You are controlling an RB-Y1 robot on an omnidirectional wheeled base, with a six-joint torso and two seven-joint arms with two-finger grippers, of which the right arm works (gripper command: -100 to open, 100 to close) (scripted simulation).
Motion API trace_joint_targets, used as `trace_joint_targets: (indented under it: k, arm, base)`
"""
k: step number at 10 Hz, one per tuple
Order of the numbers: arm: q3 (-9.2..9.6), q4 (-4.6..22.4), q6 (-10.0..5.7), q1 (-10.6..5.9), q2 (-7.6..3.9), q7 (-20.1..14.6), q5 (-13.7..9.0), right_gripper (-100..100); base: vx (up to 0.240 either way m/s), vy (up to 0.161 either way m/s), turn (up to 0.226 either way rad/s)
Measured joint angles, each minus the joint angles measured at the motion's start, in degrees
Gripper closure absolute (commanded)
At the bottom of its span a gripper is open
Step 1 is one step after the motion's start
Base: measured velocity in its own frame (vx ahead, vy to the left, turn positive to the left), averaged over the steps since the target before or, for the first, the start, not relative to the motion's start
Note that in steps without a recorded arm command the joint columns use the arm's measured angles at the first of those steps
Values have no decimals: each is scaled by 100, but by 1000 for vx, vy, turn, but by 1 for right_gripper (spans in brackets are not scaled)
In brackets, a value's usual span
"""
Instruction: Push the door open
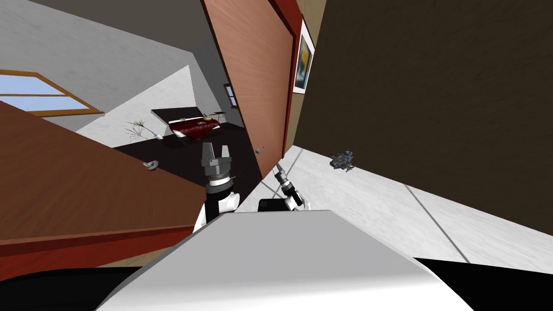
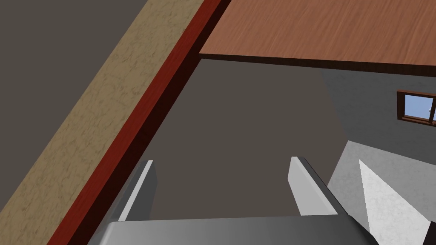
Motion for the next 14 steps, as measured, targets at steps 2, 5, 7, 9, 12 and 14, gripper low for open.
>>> trace_joint_targets:
  k: [2,5,7,9,12,14]
  arm:
    - [202,278,-63,-119,-10,4,12,-100]
    - [466,627,-115,-285,-56,-14,18,-100]
    - [657,901,-163,-395,-35,10,34,-100]
    - [837,1116,-198,-500,-94,-14,35,-100]
    - [1070,1455,-281,-639,-123,-20,44,-100]
    - [1234,1621,-295,-734,-167,-38,47,-100]
  base:
    - [162,16,-29]
    - [129,-1,-27]
    - [139,6,-25]
    - [135,1,-22]
    - [153,10,-25]
    - [125,11,-20]
